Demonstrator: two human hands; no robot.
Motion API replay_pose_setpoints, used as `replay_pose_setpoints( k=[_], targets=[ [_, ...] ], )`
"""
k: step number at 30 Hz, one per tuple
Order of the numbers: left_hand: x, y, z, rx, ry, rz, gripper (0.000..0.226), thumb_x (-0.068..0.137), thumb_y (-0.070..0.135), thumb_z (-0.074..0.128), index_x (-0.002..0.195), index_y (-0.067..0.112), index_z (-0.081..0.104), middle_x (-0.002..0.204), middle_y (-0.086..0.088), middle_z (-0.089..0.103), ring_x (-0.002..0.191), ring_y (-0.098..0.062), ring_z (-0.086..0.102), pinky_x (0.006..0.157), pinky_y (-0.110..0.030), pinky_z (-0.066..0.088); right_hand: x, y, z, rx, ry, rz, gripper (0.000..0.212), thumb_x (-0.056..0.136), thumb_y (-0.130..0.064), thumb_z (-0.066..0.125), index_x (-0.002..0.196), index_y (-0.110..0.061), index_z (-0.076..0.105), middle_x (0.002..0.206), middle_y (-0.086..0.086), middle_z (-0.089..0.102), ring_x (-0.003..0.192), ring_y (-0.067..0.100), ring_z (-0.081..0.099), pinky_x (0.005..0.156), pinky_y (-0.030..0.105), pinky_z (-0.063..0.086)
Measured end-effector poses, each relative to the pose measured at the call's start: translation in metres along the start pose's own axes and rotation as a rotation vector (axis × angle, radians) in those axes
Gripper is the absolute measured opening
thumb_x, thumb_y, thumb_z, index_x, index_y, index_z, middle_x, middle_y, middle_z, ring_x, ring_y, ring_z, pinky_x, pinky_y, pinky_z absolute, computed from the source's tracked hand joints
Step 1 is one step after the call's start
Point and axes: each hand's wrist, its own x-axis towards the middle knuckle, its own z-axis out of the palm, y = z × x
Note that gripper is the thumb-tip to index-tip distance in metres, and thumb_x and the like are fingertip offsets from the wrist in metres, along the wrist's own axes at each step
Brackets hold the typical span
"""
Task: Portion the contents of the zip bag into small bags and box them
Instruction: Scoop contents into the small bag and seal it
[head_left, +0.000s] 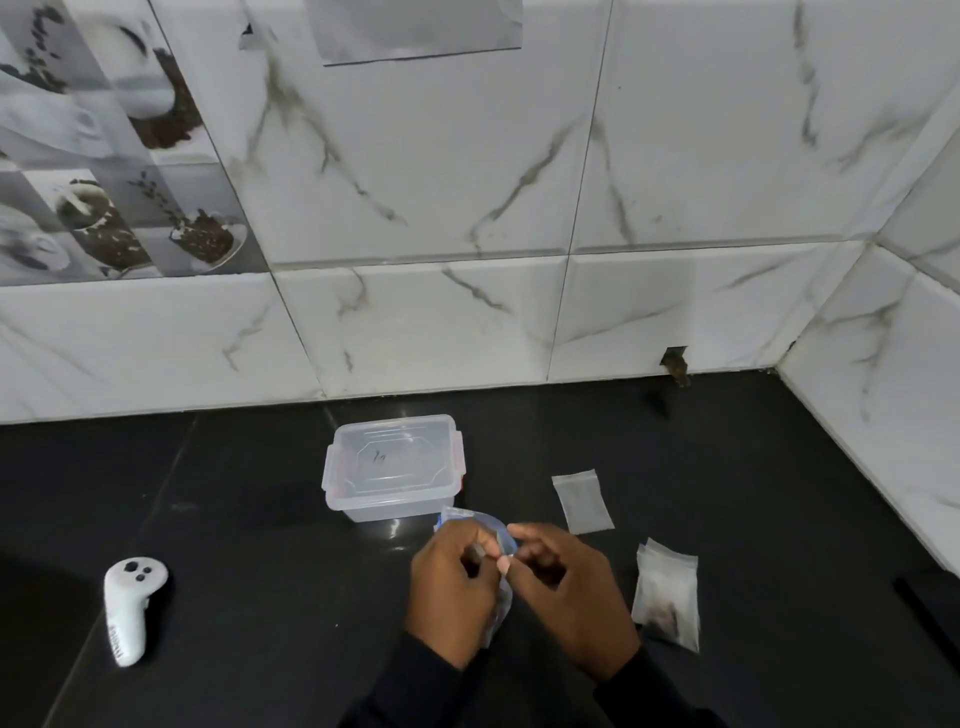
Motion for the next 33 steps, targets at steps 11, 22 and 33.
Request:
replay_pose_setpoints(
  k=[11, 22, 33],
  targets=[
    [-0.023, -0.07, -0.061, 0.179, -0.113, 0.088, 0.033, 0.075, -0.006, 0.067, 0.082, 0.023, 0.08, 0.096, 0.022, 0.073, 0.095, 0.014, 0.064, 0.084, 0.0, 0.044, 0.008, -0.024, 0.015, -0.132, -0.115, -0.184, 0.006, 0.087, -0.02, 0.07, 0.092, -0.021, 0.071, 0.091, -0.01, 0.066, 0.085, 0.007, 0.065, 0.073, 0.016, 0.053],
    [-0.031, -0.128, -0.046, 0.113, -0.424, -0.348, 0.015, 0.067, 0.011, 0.075, 0.07, 0.024, 0.081, 0.105, 0.015, 0.069, 0.087, 0.006, 0.068, 0.079, -0.02, 0.058, 0.112, 0.029, 0.04, -0.578, -0.637, 0.401, 0.033, 0.08, -0.039, 0.057, 0.097, -0.021, 0.079, 0.1, -0.001, 0.076, 0.092, 0.013, 0.068, 0.092, 0.03, 0.054],
    [-0.007, -0.142, 0.002, -0.255, -0.477, -0.636, 0.02, 0.081, -0.009, 0.059, 0.093, -0.004, 0.075, 0.089, -0.018, 0.073, 0.055, -0.016, 0.065, 0.061, -0.025, 0.057, 0.112, 0.028, 0.059, -0.81, -0.844, 0.327, 0.017, 0.078, -0.018, 0.058, 0.074, -0.007, 0.071, 0.077, 0.008, 0.068, 0.074, 0.021, 0.063, 0.079, 0.033, 0.056]
  ],
)
